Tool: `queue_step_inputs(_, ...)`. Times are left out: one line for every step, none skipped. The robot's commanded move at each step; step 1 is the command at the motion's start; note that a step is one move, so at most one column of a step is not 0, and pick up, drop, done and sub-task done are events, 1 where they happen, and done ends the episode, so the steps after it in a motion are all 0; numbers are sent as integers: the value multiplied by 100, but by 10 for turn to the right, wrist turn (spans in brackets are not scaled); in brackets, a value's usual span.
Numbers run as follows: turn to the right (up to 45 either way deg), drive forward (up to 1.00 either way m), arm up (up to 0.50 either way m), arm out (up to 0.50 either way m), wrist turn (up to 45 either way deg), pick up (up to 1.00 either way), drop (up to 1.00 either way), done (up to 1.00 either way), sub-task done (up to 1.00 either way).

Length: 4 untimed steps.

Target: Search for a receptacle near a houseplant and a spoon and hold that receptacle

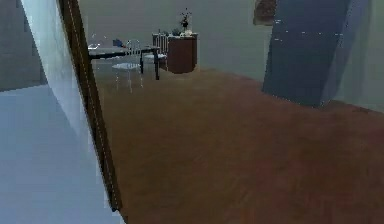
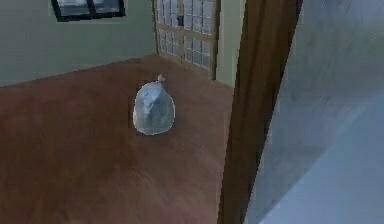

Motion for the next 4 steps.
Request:
queue_step_inputs(0,100,0,0,0,0,0,0,0)
queue_step_inputs(0,30,0,0,0,0,0,0,0)
queue_step_inputs(0,100,0,0,0,0,0,0,0)
queue_step_inputs(0,100,0,0,0,0,0,0,0)
